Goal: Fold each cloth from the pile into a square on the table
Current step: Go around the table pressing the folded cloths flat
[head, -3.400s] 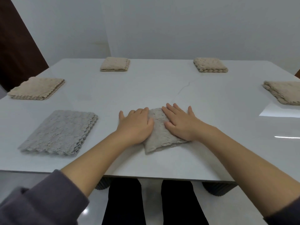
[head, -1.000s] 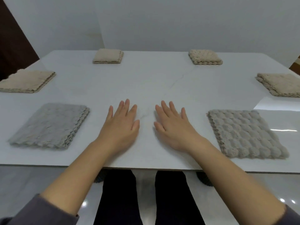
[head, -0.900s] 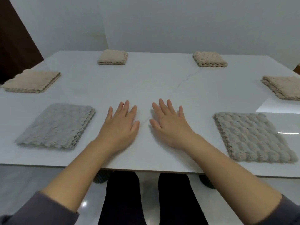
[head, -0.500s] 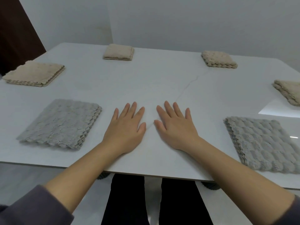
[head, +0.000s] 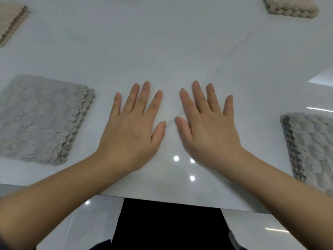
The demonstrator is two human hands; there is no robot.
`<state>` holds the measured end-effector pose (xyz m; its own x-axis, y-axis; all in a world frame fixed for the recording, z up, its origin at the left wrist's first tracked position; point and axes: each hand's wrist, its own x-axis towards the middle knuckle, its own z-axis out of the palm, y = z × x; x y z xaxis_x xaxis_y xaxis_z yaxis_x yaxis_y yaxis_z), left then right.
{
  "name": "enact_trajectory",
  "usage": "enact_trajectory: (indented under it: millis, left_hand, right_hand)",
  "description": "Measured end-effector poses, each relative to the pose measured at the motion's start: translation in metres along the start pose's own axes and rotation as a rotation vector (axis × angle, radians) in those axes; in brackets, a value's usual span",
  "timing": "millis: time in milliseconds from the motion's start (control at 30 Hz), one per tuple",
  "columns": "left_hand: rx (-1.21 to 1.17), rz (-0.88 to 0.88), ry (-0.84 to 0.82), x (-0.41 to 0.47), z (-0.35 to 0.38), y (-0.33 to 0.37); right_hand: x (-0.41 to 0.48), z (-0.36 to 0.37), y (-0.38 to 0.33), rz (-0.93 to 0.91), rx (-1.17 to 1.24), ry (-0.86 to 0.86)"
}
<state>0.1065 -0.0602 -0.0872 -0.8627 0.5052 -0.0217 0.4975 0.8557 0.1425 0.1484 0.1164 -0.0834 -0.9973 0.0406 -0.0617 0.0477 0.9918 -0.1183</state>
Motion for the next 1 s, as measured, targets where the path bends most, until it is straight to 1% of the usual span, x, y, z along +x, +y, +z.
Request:
enact_trajectory:
  millis: [267,567,867,933,1000]
  left_hand:
    - [-0.004,0.007,-0.007,-0.001,0.001,0.001]
    - [-0.024,-0.007,-0.147,0.005,-0.016,0.005]
    - [-0.001,-0.047,-0.262,0.009,-0.027,0.009]
    - [-0.001,-0.074,-0.244,0.007,-0.037,0.008]
    - [-0.032,-0.108,-0.172,-0.001,-0.052,-0.003]
  right_hand:
    - [0.000,0.001,0.000,0.018,-0.002,-0.048]
    - [0.003,-0.011,-0.001,0.042,0.038,-0.170]
    - [0.005,-0.019,-0.003,0.062,0.019,-0.242]
    - [0.007,-0.023,-0.011,0.084,0.047,-0.271]
    - [0.012,-0.029,-0.030,0.075,0.111,-0.289]
